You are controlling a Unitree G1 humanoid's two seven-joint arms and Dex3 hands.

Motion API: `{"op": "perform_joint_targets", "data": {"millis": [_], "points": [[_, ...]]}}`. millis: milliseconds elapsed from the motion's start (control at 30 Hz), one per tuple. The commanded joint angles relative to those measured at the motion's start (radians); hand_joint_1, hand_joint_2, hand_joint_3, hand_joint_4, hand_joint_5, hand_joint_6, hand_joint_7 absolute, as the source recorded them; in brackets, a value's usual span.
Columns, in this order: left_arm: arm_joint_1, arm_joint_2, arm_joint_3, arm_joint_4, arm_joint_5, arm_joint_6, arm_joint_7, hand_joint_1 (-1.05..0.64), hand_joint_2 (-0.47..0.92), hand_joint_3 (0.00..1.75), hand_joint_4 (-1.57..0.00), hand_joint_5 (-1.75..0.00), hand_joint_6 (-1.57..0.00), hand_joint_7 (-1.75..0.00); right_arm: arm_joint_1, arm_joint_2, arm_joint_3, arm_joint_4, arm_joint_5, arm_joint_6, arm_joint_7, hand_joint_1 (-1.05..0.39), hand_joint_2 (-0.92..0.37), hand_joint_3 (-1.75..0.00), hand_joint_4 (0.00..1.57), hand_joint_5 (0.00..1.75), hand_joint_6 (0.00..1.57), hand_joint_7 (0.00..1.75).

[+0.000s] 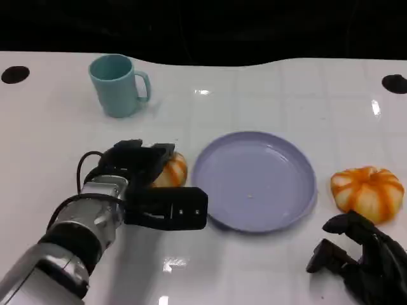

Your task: Grasp the bread from the table and place it into the plate.

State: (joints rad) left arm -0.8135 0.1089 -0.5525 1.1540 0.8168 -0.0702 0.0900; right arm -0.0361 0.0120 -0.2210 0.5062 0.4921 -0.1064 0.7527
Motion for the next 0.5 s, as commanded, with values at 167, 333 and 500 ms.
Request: {"op": "perform_joint_targets", "data": {"millis": [167,333,500], "points": [[-0.004,0.003,0.019,0.102,-0.071,-0.093,0.076,-0.31,0.91,0.17,-0.61,-0.35,-0.66,-0.12,0.011,-0.011,-0.005,-0.015,0.003,-0.003,-0.002,-0.53,-0.92,-0.19,0.71,1.43,0.63,1.12],[0.009,0.021,0.016,0.108,-0.076,-0.162,0.256,-0.21,0.9,0.31,-0.85,-1.47,-0.94,-0.91,0.01,-0.012,-0.006,-0.012,0.003,-0.008,0.001,-0.53,-0.92,-0.2,0.71,1.45,0.62,1.14],[-0.002,0.027,0.026,0.116,-0.091,-0.189,0.347,-0.17,0.77,0.69,-0.84,-1.74,-0.58,-1.73,0.005,-0.018,-0.007,-0.007,0.002,-0.002,0.002,-0.52,-0.92,-0.22,0.69,1.46,0.6,1.15]]}}
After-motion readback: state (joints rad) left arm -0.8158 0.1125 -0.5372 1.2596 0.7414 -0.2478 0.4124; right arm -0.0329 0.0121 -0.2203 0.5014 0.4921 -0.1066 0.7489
